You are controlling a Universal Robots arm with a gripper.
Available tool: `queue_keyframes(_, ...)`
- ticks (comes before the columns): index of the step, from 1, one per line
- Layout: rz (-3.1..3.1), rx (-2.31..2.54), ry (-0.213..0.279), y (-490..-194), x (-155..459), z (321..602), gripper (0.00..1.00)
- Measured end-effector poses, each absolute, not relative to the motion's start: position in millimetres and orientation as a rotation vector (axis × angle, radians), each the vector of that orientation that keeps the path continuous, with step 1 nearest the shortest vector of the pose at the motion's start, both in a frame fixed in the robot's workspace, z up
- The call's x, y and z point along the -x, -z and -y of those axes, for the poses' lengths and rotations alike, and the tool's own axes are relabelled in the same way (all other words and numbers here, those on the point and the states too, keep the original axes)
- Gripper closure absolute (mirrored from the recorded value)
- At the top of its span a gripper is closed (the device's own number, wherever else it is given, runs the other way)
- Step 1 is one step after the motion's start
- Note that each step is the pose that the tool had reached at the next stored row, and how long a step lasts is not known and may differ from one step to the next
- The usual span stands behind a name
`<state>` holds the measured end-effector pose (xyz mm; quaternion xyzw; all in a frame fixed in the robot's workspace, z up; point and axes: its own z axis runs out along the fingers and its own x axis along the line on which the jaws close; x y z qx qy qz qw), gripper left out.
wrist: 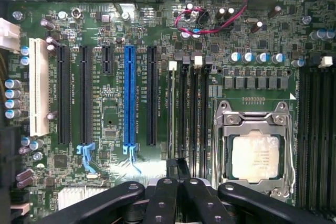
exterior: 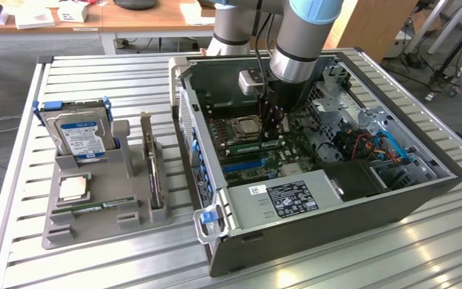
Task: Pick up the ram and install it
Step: 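Press down the ram until it locks into place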
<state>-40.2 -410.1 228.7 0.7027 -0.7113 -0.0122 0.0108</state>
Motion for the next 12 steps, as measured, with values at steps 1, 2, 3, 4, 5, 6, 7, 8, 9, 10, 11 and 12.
queue_keyframes(1, 2.219, -2.193, 0.038, -230, 40, 410, 0.89)
queue_keyframes(2, 2.219, -2.192, 0.038, -232, 40, 410, 0.89)
queue_keyframes(3, 2.219, -2.193, 0.038, -234, 40, 410, 0.89)
queue_keyframes(4, 2.219, -2.192, 0.038, -236, 40, 410, 0.89)
queue_keyframes(5, 2.219, -2.193, 0.038, -238, 40, 410, 0.89)
queue_keyframes(6, 2.219, -2.192, 0.038, -240, 40, 410, 0.89)
queue_keyframes(7, 2.219, -2.193, 0.038, -242, 40, 410, 0.89)
queue_keyframes(8, 2.219, -2.193, 0.038, -244, 40, 410, 0.89)
queue_keyframes(9, 2.219, -2.192, 0.038, -246, 40, 410, 0.89)
queue_keyframes(10, 2.219, -2.192, 0.038, -248, 40, 410, 0.89)
queue_keyframes(11, 2.219, -2.192, 0.038, -250, 40, 410, 0.89)
queue_keyframes(12, 2.219, -2.193, 0.038, -252, 40, 410, 0.89)
